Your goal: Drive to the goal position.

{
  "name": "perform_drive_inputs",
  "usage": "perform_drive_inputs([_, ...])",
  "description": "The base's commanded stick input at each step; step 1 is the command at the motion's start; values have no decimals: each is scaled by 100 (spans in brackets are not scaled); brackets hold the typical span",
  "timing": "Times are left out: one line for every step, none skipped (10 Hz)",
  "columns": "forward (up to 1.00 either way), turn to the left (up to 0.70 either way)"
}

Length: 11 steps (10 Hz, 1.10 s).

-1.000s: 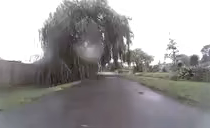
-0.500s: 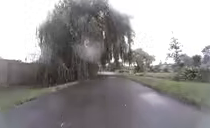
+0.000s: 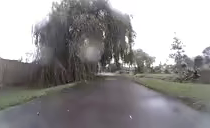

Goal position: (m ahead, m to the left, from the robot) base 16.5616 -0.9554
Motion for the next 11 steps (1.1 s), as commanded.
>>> perform_drive_inputs([85,0])
perform_drive_inputs([85,0])
perform_drive_inputs([85,0])
perform_drive_inputs([85,0])
perform_drive_inputs([85,0])
perform_drive_inputs([85,0])
perform_drive_inputs([85,0])
perform_drive_inputs([85,0])
perform_drive_inputs([85,0])
perform_drive_inputs([85,0])
perform_drive_inputs([85,0])
